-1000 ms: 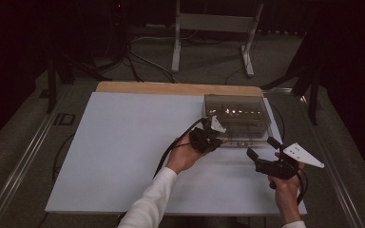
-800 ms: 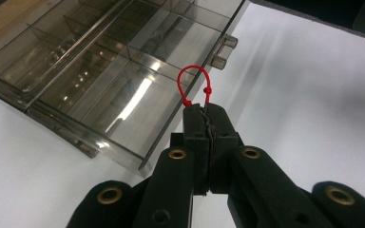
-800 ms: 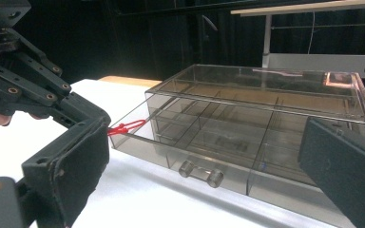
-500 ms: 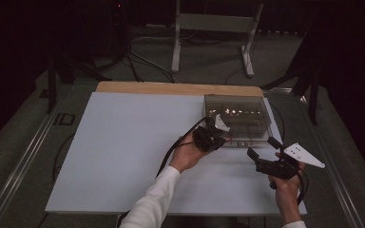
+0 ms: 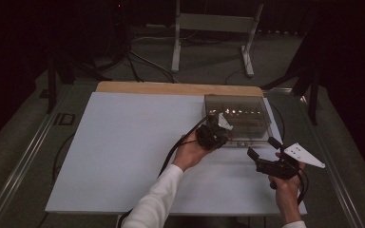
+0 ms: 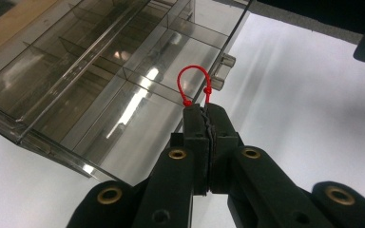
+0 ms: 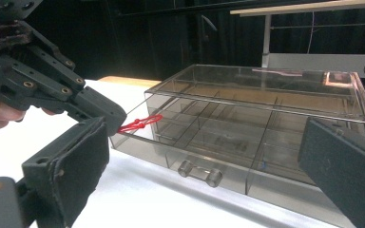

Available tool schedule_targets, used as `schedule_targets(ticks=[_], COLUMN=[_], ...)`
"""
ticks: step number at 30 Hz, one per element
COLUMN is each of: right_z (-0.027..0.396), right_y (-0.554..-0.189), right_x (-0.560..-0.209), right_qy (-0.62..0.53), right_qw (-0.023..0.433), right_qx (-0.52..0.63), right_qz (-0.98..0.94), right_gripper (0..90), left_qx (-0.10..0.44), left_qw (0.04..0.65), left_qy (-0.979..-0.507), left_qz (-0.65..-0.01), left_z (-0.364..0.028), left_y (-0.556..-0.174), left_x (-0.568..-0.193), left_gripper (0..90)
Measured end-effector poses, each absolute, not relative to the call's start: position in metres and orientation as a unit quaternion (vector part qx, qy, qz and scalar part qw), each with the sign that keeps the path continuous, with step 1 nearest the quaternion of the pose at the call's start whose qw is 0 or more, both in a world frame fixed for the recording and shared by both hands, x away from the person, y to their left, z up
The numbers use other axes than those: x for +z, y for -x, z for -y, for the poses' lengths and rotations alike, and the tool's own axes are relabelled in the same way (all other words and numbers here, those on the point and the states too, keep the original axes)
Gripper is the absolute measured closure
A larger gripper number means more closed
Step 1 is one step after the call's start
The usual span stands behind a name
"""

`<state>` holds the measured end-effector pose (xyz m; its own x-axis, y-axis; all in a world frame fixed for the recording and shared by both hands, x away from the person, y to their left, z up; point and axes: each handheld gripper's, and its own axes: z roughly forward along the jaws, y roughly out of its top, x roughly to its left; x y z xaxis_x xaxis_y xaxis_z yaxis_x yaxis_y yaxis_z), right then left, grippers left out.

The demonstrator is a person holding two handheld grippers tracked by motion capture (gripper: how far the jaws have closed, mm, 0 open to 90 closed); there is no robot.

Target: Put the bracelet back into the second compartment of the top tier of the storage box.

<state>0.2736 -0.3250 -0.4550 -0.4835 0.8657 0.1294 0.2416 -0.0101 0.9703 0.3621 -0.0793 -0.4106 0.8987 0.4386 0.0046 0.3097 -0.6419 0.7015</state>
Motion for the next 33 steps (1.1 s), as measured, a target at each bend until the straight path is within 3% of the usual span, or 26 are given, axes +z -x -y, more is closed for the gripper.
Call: schedule_targets(ticks=[33], right_z=[0.326], right_y=[-0.273], right_x=[-0.455], right_qy=[-0.428], right_qw=[0.275], right_qx=[0.568], right_qz=[-0.647], right_gripper=[3.3], left_qx=[0.091], left_qw=[0.359], left_qy=[-0.905], left_qz=[-0.207], left_z=[0.099], left_y=[-0.375], left_x=[-0.407], left_gripper=[90.0])
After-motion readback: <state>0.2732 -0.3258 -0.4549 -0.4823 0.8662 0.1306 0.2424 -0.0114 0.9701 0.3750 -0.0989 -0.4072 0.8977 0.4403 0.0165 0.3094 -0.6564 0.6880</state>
